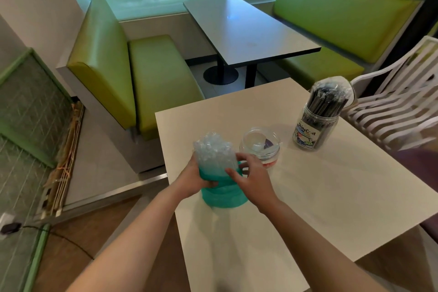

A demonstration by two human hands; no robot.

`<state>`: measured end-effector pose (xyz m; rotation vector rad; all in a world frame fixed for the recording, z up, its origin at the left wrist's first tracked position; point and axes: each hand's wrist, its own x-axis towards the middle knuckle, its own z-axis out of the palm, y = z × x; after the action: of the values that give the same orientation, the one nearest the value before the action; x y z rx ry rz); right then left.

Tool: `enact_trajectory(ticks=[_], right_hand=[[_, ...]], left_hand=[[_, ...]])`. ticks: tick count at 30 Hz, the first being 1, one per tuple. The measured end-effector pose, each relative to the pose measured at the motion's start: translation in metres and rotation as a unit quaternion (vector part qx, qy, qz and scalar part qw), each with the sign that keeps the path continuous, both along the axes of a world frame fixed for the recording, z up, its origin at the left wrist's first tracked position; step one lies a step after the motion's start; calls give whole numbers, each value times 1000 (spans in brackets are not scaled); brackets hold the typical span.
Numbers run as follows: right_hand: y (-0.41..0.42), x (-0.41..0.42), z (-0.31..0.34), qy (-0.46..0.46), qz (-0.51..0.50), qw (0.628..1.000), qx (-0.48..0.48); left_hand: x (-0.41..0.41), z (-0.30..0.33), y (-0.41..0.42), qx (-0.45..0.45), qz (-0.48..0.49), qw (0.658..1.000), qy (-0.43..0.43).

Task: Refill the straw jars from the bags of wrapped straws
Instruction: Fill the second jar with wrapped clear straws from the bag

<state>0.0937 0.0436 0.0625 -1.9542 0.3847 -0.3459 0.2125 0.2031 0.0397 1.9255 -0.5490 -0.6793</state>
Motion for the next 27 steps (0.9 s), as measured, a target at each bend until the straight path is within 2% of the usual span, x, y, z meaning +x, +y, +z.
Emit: enact_trajectory(ticks=[5,12,21,27], right_hand=[[-3,0,3,33,-7,999,-2],[-6,-5,8,60,8,998,30],[7,7,21,92,-68,993,41],[29,20,34,79,-142,987,-15]], left_hand=[[-10,4,-4,17,-3,1000,9],[-24,11,-21,-33,85,995,-48],[-1,15,-27,-40,58,992,-107],[25,12,-19,-67,31,992,-102]])
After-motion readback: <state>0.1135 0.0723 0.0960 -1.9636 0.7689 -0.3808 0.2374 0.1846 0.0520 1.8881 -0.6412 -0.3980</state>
